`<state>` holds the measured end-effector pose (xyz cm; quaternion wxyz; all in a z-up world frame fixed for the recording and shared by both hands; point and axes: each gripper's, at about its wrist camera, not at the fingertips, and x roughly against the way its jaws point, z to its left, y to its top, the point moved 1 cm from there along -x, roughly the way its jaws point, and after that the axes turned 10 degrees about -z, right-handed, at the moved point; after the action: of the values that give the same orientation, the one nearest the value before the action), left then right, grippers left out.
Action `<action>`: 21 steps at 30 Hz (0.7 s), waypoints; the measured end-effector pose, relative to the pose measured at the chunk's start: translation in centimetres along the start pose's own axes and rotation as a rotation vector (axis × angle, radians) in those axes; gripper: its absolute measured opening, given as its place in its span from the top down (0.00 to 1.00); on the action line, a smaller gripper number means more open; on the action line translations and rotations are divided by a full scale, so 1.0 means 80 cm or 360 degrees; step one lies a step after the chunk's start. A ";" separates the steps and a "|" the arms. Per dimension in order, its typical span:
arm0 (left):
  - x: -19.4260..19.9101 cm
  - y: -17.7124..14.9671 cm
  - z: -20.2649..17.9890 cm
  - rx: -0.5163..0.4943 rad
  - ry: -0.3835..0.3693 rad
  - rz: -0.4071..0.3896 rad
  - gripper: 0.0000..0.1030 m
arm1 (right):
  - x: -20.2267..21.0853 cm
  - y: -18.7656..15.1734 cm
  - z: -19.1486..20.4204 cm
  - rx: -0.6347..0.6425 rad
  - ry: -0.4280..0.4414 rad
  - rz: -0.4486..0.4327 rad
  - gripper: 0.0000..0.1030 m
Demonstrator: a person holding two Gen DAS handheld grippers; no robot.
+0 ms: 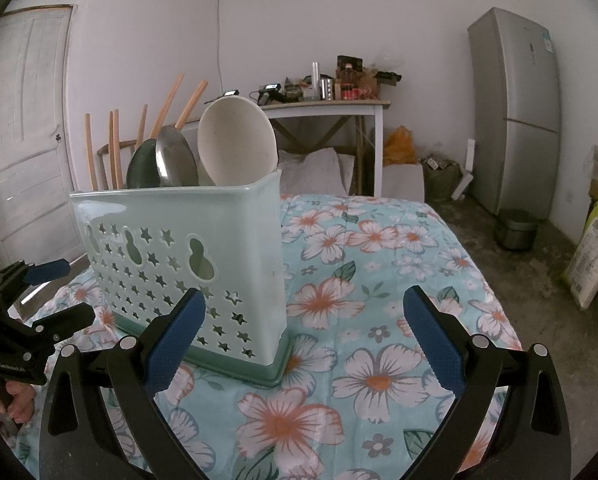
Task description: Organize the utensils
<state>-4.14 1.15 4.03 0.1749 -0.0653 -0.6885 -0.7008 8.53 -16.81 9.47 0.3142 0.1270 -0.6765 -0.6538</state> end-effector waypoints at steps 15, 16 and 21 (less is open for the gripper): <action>-0.001 0.000 0.000 0.0005 -0.0001 0.0005 0.04 | 0.002 0.000 0.000 -0.0002 -0.0002 -0.0004 0.07; -0.002 0.000 0.000 0.0006 -0.0002 0.0007 0.04 | 0.003 0.000 -0.001 -0.0003 -0.0004 -0.0006 0.07; -0.002 -0.001 0.000 -0.0001 -0.0003 0.0001 0.04 | 0.002 0.000 -0.002 -0.0005 -0.0012 0.0007 0.08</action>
<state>-4.01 1.16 3.88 0.1744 -0.0662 -0.6885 -0.7009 8.48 -17.03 9.50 0.3133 0.1225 -0.6770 -0.6545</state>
